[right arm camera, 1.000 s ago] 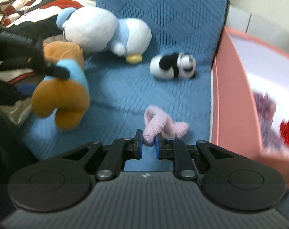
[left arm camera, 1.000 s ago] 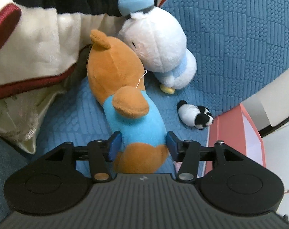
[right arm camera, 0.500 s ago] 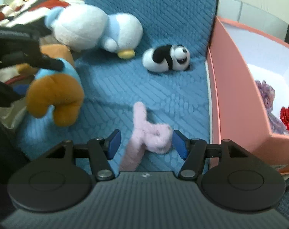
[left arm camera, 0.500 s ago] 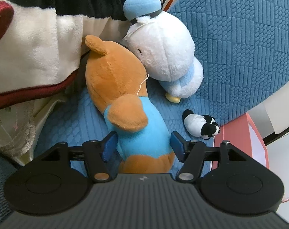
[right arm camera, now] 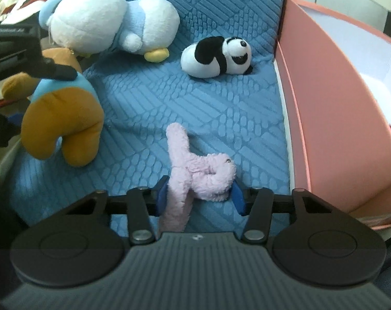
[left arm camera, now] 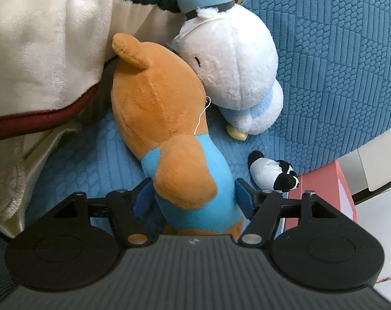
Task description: Organize objects
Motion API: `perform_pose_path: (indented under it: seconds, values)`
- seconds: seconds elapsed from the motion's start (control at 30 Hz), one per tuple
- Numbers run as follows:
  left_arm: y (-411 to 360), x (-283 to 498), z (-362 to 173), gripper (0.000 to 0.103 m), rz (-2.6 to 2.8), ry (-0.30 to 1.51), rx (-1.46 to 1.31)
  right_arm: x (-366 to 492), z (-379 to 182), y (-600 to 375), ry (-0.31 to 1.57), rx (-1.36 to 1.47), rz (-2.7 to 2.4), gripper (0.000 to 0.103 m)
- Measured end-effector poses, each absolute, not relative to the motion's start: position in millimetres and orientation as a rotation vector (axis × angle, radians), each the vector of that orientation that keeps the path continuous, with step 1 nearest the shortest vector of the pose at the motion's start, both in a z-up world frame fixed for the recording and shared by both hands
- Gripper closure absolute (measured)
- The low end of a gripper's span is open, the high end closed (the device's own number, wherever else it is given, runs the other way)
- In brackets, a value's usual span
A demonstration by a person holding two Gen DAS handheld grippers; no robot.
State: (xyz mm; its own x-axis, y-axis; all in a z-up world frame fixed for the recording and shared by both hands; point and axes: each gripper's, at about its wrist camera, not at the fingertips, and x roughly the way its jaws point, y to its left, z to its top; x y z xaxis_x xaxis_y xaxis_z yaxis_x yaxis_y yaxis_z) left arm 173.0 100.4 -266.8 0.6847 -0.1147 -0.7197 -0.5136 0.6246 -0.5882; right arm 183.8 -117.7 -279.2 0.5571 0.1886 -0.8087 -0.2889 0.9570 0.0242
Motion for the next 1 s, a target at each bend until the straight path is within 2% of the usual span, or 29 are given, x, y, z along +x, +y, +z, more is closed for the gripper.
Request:
perform_pose_path:
  seconds: [0.17, 0.5, 1.0]
  values:
    - [100.8, 174.4, -268.2, 0.032, 0.242, 0.804, -0.881, 189.4, -277.2, -118.9, 0.949, -0.102, 0.267, 0.055]
    - [89.2, 160.0, -260.1, 0.039, 0.213, 0.791, -0.807, 202.1, -272.3, -113.3, 0.970, -0.099, 0.244, 0.057]
    - [48.3, 133.5, -239.8, 0.041, 0.099, 0.824, -0.677, 182.7, -258.0, -130.3, 0.964, -0.059, 0.253, 0.057]
